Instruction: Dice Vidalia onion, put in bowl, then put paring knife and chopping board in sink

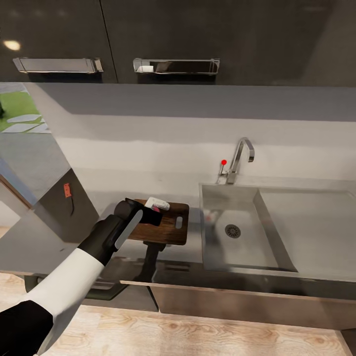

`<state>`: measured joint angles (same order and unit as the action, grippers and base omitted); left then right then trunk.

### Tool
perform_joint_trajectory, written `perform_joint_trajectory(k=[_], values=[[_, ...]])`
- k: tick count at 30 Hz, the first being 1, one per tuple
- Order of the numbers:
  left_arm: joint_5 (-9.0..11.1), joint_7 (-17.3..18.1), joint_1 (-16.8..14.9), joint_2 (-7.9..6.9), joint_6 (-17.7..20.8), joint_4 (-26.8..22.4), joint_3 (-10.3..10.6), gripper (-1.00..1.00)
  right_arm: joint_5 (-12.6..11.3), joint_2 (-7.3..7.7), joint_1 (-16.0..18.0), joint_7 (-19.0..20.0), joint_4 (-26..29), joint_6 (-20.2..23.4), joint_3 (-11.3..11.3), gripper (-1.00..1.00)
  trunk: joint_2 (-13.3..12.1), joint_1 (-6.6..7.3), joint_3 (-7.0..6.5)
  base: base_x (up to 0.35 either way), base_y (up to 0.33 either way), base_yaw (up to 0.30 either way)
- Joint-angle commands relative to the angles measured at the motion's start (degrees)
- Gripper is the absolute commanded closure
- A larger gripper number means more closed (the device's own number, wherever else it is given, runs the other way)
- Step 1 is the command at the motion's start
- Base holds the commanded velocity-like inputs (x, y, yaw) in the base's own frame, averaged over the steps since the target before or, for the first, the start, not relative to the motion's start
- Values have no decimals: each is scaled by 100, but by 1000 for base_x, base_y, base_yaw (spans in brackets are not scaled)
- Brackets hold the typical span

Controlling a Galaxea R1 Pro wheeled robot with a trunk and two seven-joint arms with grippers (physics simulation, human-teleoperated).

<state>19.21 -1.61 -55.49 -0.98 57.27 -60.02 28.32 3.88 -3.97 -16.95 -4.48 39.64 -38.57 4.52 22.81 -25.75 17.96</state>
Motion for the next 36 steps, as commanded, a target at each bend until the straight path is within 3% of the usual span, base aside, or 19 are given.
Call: perform_joint_trajectory(k=[1,9,10,29,36], values=[[13,-9,-6,-7,18,-6,16,100,43,-6,-2,-26,8,-2,14,-100,10,-4,9,0,0,0],[13,-8,-6,-8,13,-10,16,100,43,-2,-2,-26,8,-2,14,-100,10,-4,9,0,0,0],[13,-9,-6,-8,13,-10,16,-100,43,-4,-2,-26,8,-2,14,-100,10,-4,9,0,0,0],[13,-10,-6,-8,12,-1,9,-100,43,-7,-2,-26,8,-2,14,-100,10,-4,9,-4,0,0],[13,-13,-6,-8,13,-1,7,-100,43,-8,-2,-26,11,-2,14,-100,10,-4,9,-271,0,0]])
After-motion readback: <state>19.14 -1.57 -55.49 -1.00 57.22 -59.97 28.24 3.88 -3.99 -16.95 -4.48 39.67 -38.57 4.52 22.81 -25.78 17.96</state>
